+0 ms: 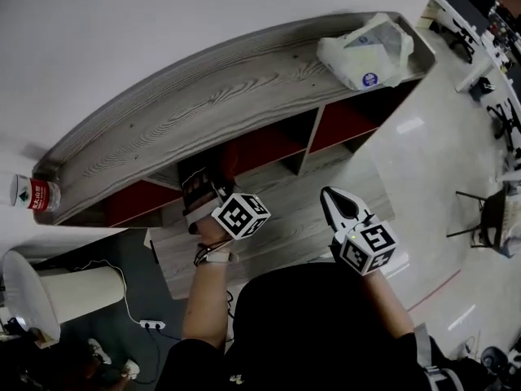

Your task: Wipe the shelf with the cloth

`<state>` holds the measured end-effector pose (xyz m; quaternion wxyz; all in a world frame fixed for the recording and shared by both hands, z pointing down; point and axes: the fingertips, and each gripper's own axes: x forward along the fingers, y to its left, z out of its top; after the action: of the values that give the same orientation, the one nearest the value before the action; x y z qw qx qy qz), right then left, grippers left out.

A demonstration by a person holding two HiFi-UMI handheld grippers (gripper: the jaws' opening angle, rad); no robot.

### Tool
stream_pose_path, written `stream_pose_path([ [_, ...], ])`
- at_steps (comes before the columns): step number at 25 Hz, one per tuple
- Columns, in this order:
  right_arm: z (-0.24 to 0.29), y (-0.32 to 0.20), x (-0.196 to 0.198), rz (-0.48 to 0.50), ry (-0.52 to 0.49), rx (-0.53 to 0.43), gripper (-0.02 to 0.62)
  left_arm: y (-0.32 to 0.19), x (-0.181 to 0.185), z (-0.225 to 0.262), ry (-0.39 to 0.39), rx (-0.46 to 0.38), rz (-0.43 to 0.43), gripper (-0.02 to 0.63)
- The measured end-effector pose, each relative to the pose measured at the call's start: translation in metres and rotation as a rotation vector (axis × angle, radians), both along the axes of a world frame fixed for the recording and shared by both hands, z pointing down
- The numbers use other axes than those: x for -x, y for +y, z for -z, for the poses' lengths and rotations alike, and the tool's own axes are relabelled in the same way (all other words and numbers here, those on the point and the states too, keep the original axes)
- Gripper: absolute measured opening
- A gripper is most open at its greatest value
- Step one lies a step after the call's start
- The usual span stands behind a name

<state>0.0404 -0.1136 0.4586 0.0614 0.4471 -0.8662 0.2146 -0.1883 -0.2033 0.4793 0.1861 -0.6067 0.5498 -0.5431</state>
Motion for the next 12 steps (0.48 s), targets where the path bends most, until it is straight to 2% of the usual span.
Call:
stream_pose_path([
  [6, -0.001, -0.001, 0.029, 0.094, -0.01, -0.002, -0.002, 0.02, 0.007, -0.001, 0.029, -0.005, 0.051, 0.066],
  [12, -0.002, 0.002, 0.026, 0.098, -0.011, 0.001, -0.002, 0.021, -0.023, -0.002, 0.017, -0.001, -0.012, 0.066],
])
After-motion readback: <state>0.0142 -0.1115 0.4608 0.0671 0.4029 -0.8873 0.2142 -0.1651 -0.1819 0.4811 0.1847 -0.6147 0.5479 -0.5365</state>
